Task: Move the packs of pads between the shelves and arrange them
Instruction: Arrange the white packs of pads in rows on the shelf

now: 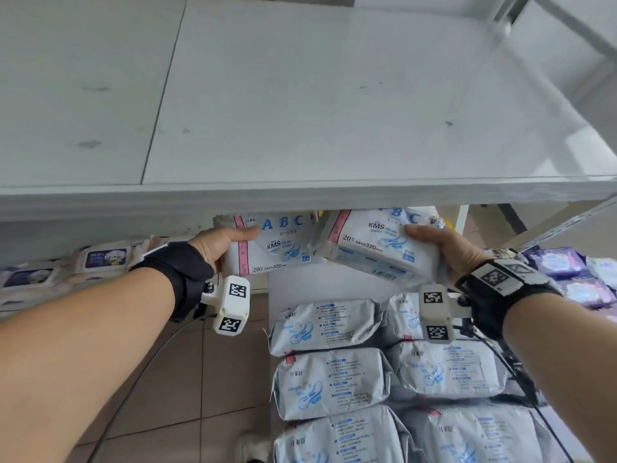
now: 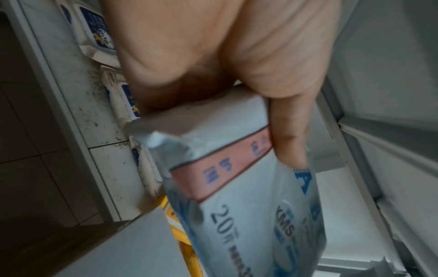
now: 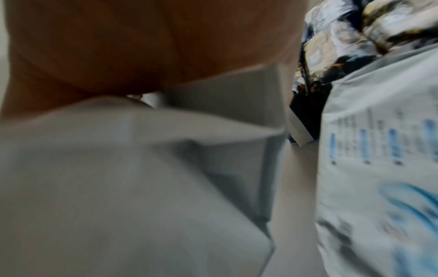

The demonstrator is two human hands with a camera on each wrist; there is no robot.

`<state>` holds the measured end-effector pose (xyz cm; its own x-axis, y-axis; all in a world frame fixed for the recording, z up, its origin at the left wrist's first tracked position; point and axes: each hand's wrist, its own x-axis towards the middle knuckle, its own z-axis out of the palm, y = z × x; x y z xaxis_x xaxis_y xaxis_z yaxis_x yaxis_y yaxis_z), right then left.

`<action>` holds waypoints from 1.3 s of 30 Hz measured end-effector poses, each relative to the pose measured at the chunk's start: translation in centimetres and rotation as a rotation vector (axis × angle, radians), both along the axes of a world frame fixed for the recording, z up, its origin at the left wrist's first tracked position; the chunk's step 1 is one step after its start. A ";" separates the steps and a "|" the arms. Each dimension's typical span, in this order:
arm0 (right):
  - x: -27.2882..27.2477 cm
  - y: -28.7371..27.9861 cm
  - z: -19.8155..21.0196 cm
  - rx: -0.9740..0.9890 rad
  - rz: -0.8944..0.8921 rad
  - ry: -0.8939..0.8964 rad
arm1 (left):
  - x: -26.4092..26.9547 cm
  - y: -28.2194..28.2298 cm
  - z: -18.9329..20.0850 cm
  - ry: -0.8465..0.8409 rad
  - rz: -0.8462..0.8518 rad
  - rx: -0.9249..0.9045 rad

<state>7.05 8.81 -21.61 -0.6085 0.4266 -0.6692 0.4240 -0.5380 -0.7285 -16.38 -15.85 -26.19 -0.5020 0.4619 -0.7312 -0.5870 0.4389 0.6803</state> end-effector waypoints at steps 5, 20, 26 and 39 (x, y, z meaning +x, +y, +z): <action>1.1 -5.5 0.6 -0.022 0.002 -0.008 | 1.9 -3.2 1.5 -0.073 0.020 0.024; 6.8 -18.0 7.0 -0.082 0.008 0.205 | 11.8 -14.6 8.5 0.006 0.191 0.126; 7.7 -21.6 12.5 -0.020 0.021 0.423 | 13.3 -18.5 15.1 0.149 0.316 0.236; -3.7 -26.8 18.6 -0.015 0.096 0.546 | 2.9 -26.0 21.7 0.328 0.496 0.421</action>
